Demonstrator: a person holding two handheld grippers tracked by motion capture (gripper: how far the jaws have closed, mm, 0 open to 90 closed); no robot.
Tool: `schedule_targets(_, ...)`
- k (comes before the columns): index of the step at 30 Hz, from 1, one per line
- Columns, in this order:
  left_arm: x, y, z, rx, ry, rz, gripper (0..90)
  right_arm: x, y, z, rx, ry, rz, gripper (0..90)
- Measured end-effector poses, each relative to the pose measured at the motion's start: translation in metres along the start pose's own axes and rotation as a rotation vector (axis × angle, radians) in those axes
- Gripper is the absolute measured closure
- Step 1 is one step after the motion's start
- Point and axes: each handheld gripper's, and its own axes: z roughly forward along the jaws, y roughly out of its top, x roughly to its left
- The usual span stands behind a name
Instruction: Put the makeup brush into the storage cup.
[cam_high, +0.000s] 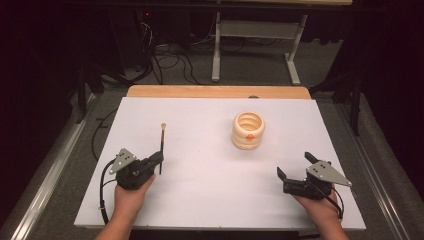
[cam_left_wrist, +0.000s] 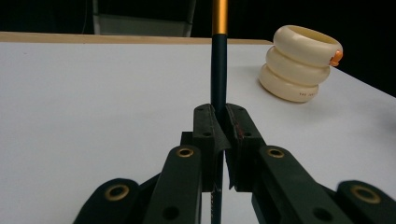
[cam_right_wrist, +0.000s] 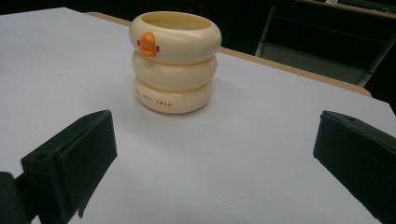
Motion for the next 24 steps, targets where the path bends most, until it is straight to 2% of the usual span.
schedule_targets(18, -0.009, 0.004, 0.004, 0.004, -0.043, 0.019, 83.9, 0.001, 0.0, 0.0, 0.002, 0.002, 0.0, 0.9)
schedule_targets(23, -0.014, 0.01, 0.005, 0.008, -0.054, 0.026, 83.9, 0.001, 0.0, 0.0, 0.002, 0.0, 0.004, 0.9)
schedule_targets(24, -0.019, 0.012, 0.007, 0.014, -0.062, 0.039, 83.9, 0.001, 0.0, 0.0, 0.001, 0.001, 0.005, 0.9)
